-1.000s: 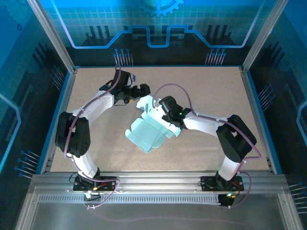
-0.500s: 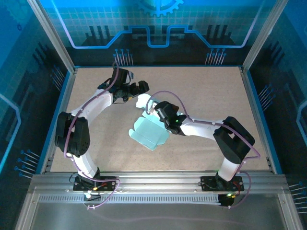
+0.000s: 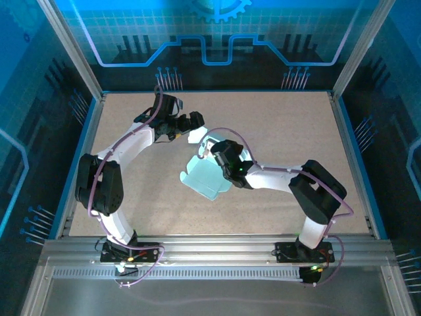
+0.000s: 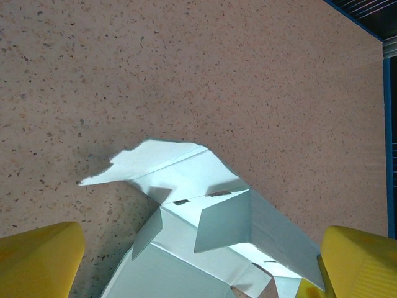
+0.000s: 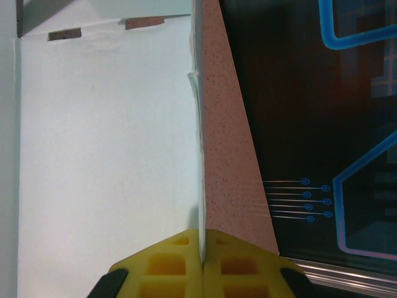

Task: Fold the paper box

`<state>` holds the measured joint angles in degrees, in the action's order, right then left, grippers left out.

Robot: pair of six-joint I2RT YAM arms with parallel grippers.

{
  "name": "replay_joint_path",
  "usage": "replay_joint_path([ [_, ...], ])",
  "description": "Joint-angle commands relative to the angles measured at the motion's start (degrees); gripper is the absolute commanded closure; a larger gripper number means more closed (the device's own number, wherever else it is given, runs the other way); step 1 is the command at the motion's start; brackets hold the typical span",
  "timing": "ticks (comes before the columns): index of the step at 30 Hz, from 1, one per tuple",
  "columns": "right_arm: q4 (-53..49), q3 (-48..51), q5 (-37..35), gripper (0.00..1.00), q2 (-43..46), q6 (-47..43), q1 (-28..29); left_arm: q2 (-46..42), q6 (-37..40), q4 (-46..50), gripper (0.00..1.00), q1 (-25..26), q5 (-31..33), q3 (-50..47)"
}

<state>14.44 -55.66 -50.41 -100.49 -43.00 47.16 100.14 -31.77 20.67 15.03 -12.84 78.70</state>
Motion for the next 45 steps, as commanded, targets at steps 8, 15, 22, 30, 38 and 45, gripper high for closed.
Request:
replay_joint_path([
  [8,10.0,0.1,-4.9,1.0,-5.1,-7.4,2.4,4.6,1.5,3.4,0.01,-1.5,-1.1,7.9],
  [15,15.6,0.7,-6.5,1.0,-6.6,-11.8,3.2,9.8,1.7,6.4,0.01,-4.8,-4.4,13.3],
  [22,19.5,1.5,-6.6,1.0,-6.5,-15.1,3.3,12.8,1.5,5.6,0.04,-9.8,-5.6,12.1],
  [30,20.5,1.1,-5.1,1.0,-7.5,-16.5,2.9,15.3,0.9,3.9,0.13,-11.9,-7.2,10.6],
  [38,16.6,0.0,-3.5,1.0,-6.7,-13.9,2.3,20.8,2.3,4.3,0.26,-12.5,-12.4,13.0],
  [45,12.2,0.0,-0.8,1.0,-4.5,-10.3,1.5,21.8,4.4,5.2,0.34,-12.1,-18.4,12.9],
])
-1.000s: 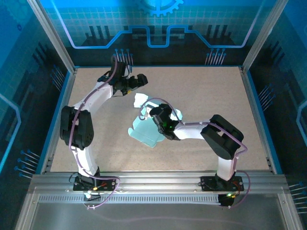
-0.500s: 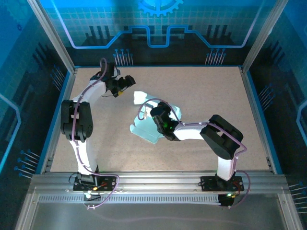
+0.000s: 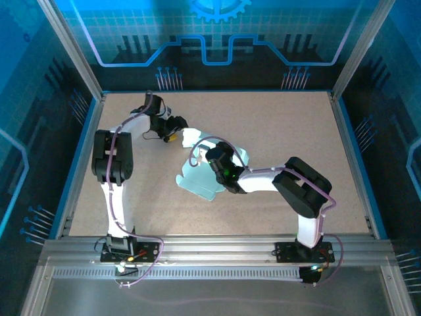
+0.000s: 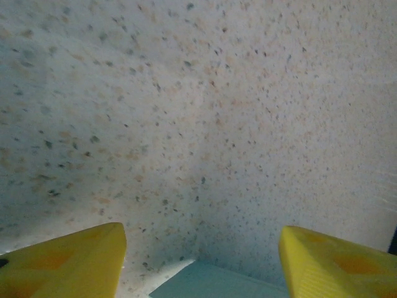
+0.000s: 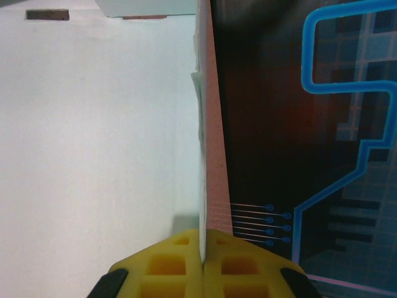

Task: Fold the paper box

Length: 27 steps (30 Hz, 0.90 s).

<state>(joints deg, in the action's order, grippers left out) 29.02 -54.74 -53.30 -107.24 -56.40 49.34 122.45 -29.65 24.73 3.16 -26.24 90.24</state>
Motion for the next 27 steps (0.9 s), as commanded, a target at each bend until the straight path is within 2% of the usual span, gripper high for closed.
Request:
replay_joint_path([
  [1,-3.5,-0.8,3.1,1.0,2.7,3.8,-1.0,-1.0,3.1,1.1,0.34,0.0,-5.5,0.7],
  [7,-3.1,-0.2,4.6,1.0,3.2,2.9,-2.1,-3.4,4.9,0.4,0.33,0.5,-7.7,-3.2],
  [14,-3.6,-0.9,5.9,1.0,3.6,2.6,-3.2,-7.6,2.3,-4.7,0.33,1.4,-10.7,-9.5],
  [27,-8.0,-2.0,8.9,1.0,4.7,5.1,-4.5,-11.0,1.5,-7.9,0.33,2.7,-10.9,-16.7],
])
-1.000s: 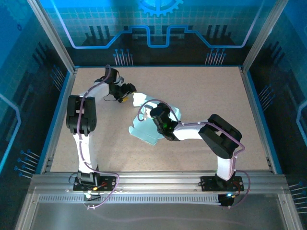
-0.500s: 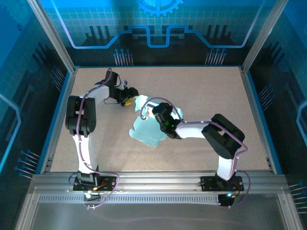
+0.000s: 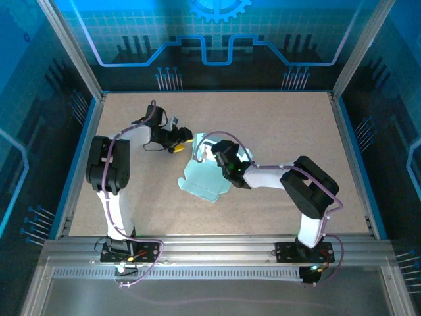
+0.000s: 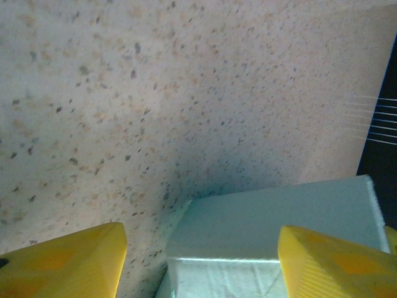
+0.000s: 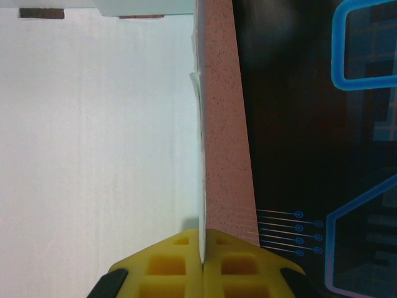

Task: Fold the paper box

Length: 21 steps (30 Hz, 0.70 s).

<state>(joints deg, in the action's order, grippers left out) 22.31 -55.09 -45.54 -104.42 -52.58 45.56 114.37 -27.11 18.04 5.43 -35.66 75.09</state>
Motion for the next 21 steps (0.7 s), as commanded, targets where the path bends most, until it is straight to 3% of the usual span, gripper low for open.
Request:
replay_joint_path([
  [1,-1.1,-1.6,1.1,1.0,1.9,1.2,-0.8,-3.4,-1.0,-1.5,0.33,0.5,-1.6,-2.0],
  [21,-3.4,-2.2,2.4,1.0,2.2,2.2,-1.1,-7.2,0.3,-3.0,0.32,2.9,-2.0,-7.5],
])
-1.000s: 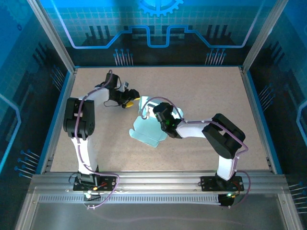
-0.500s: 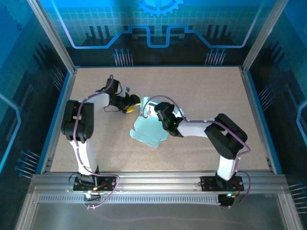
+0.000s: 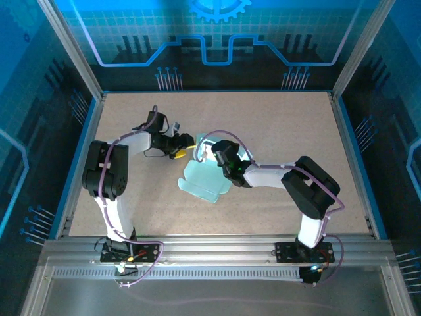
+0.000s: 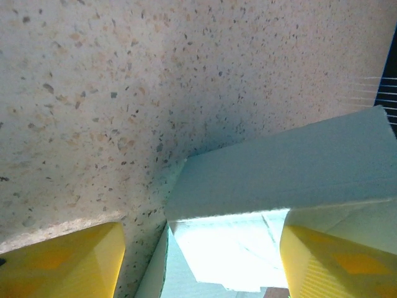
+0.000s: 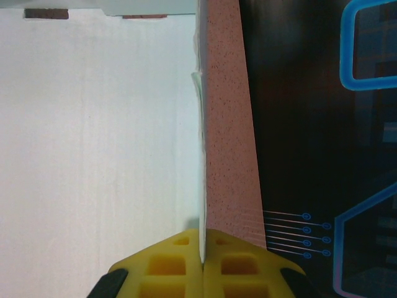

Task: Fold the paper box

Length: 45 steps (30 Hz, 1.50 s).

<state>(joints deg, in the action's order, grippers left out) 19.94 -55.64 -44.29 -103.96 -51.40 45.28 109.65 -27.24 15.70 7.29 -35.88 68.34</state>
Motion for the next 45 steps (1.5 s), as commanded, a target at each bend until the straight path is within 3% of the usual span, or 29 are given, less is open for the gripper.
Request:
replay_joint_path([
  [1,-1.5,-1.8,1.4,1.0,1.8,1.3,-0.8,-2.7,0.6,-0.7,0.32,1.3,-1.6,-0.9],
  [20,10.6,1.8,-0.4,1.0,-1.7,-9.1,0.4,0.2,0.6,-1.2,0.33,2.8,-0.6,-0.3],
  [29,12.8,2.9,1.0,1.0,-2.1,-11.3,0.8,0.3,3.1,-0.5,0.35,3.0,3.9,0.6],
  [45,5.8,2.7,4.8,1.0,0.8,-6.9,0.3,1.0,12.4,7.3,0.39,5.9,6.6,7.0],
])
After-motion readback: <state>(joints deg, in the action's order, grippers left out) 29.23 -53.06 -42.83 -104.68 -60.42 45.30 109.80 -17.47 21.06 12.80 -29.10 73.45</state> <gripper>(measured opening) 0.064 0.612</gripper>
